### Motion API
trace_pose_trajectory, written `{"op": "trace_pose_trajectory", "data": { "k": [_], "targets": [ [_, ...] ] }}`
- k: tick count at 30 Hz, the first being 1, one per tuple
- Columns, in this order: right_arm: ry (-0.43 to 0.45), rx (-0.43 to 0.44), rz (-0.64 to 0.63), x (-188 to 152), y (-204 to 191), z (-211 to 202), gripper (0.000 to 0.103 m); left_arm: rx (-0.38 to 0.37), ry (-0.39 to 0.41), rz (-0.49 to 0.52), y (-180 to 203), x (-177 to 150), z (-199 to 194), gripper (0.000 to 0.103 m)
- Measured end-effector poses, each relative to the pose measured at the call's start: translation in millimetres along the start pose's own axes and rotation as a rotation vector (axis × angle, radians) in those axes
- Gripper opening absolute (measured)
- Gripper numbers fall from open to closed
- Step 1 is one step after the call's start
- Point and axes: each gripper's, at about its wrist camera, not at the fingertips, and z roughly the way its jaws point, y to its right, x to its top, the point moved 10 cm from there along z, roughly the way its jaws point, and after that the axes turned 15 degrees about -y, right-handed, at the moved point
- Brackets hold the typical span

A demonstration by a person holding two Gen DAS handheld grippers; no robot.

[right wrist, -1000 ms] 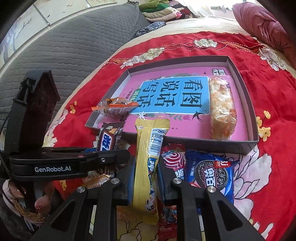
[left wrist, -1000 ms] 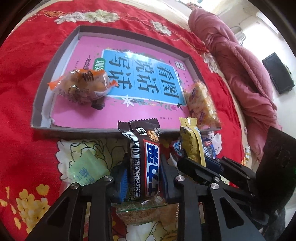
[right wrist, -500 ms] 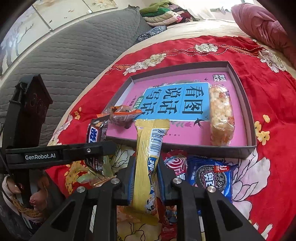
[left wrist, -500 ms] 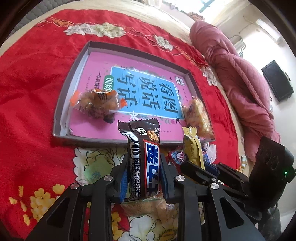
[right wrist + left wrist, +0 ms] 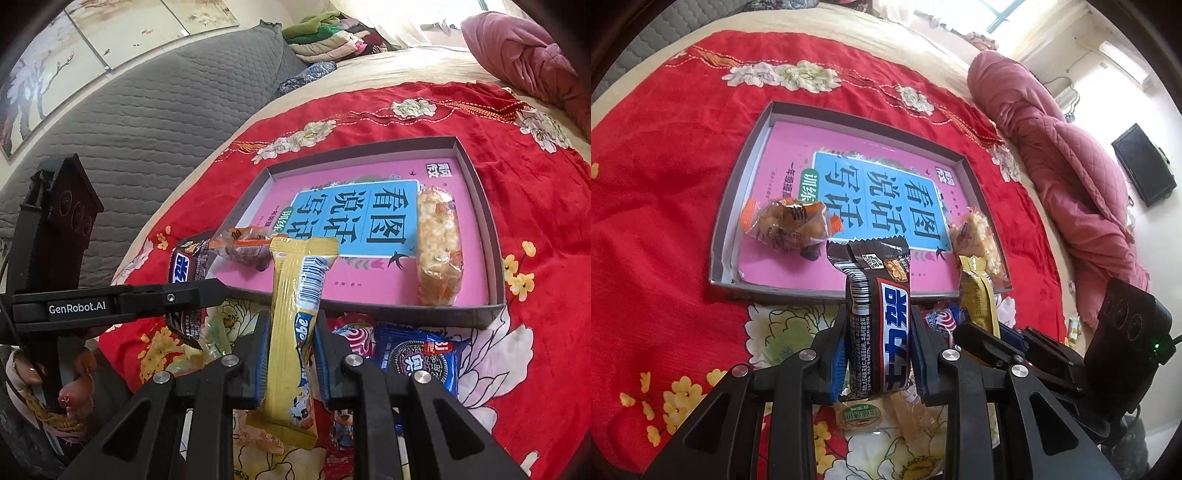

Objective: Organize snacks
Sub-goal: 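Carry the chocolate bar with the left tool while the right tool carries the wafer bar over the box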

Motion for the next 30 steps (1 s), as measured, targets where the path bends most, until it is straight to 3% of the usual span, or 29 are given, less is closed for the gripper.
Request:
{"op": "trace_pose_trajectory", "data": {
  "k": [30],
  "targets": [
    [0.104, -0.019, -0.011, 30.8, 8.0, -24.0, 0.022, 0.006, 0.040, 0.007, 10.2, 18.9, -7.2, 0.030]
  ]
}}
